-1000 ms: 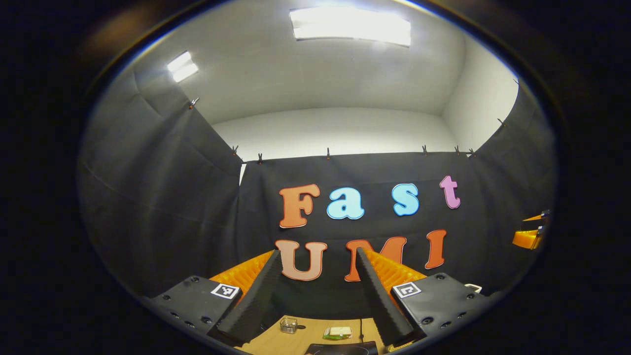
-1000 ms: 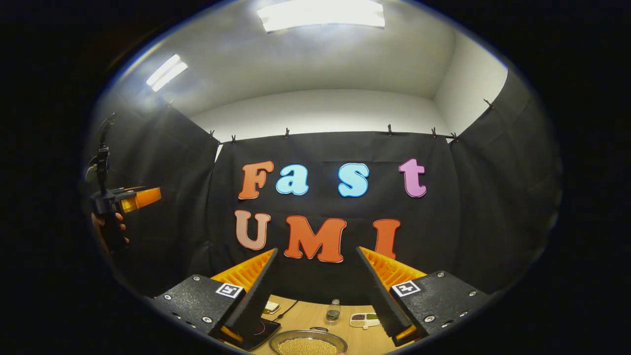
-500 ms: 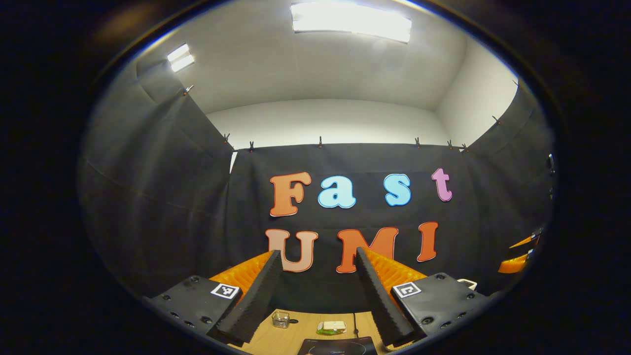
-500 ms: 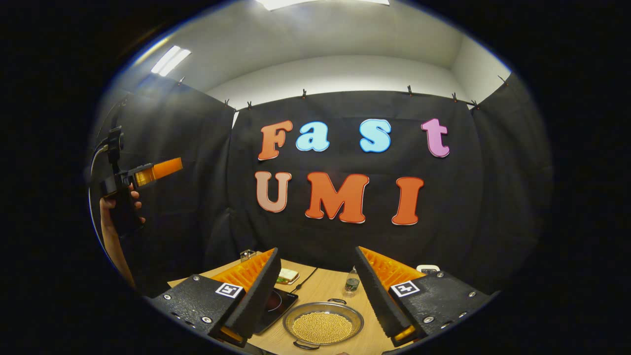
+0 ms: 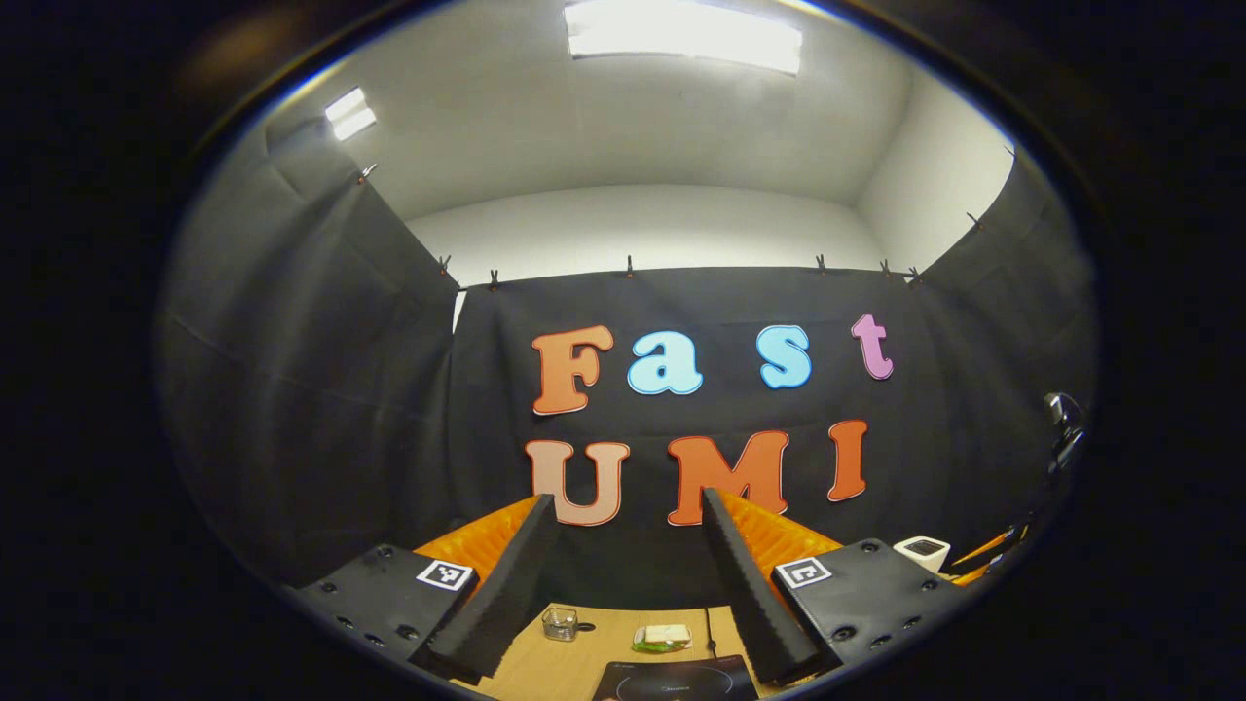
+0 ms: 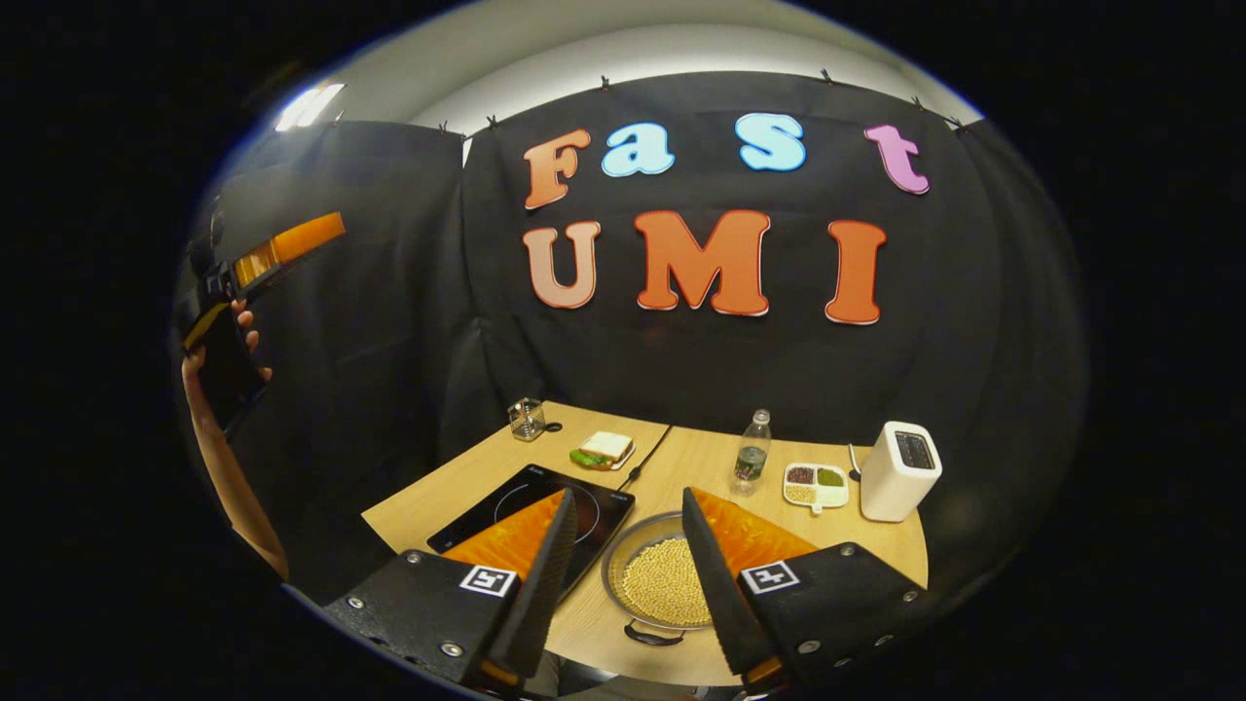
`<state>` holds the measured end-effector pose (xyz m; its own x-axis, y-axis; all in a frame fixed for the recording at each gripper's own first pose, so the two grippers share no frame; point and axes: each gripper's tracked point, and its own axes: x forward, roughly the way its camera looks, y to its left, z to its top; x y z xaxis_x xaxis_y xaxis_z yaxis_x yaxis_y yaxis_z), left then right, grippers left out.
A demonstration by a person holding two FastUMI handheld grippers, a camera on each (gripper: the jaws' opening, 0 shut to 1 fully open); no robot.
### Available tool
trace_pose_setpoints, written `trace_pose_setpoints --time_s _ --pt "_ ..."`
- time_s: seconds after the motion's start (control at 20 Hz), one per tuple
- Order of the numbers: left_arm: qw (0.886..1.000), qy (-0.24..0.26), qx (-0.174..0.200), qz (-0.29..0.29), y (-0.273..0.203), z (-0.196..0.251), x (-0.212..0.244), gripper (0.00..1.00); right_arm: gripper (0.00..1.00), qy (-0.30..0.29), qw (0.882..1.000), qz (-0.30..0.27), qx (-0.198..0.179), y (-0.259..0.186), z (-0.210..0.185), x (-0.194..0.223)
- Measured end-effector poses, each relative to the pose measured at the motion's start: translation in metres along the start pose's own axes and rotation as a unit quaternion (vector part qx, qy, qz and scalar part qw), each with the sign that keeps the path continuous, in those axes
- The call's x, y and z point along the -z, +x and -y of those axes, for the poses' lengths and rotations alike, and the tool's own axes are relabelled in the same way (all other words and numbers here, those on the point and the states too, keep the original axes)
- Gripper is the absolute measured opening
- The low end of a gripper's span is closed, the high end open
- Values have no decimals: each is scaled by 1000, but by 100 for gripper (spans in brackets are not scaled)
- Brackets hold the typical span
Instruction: First push the handle of the pot to place it horizontally, then grasp the pot with both hands and set it on the induction cooktop.
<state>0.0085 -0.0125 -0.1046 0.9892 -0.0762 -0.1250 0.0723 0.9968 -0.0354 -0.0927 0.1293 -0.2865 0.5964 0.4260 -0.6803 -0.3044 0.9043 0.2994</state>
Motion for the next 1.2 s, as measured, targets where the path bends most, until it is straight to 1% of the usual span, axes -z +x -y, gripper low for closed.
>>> trace_pose_setpoints --time_s 0.05,0.1,0.15,0.25,0.3,0.35,0.4,0.45,0.55,0.65,0.7,0.8,0.9,1.2 --pt "1000 2 0 0 -1 -1 1 97 66 3 1000 -16 -4 5 -3 9" --pt "1000 7 -2 -1 -1 -2 4 97 61 4 999 -31 -8 10 -6 19" --pt "1000 9 -5 -2 0 -4 5 97 58 2 999 -48 -9 15 -9 30" --pt "1000 12 -6 -7 2 -3 12 97 48 -3 997 -79 -6 24 -10 49" --pt "1000 15 -5 -14 5 -1 18 98 36 -4 995 -96 -8 29 -11 59" --pt "1000 18 -5 -19 6 0 23 98 33 0 993 -114 -12 34 -14 69" --pt "1000 20 -4 -23 5 -1 26 97 27 8 991 -132 -19 37 -19 81" --pt "999 19 -4 -25 5 0 29 97 25 18 988 -150 -27 41 -22 92" --pt "999 20 -7 -31 6 -4 34 98 18 34 982 -182 -34 49 -26 115" --pt "999 19 -9 -36 9 -7 39 96 12 40 976 -212 -38 58 -26 135" --pt "999 19 -11 -41 9 -7 43 98 4 44 972 -225 -39 61 -27 146" --pt "999 20 -14 -47 10 -11 46 96 0 62 964 -253 -47 65 -33 165" --pt "998 21 -17 -49 12 -11 46 97 0 78 956 -278 -56 69 -39 184" --pt "998 25 -17 -47 10 -8 46 97 0 85 939 -328 -64 77 -44 232"
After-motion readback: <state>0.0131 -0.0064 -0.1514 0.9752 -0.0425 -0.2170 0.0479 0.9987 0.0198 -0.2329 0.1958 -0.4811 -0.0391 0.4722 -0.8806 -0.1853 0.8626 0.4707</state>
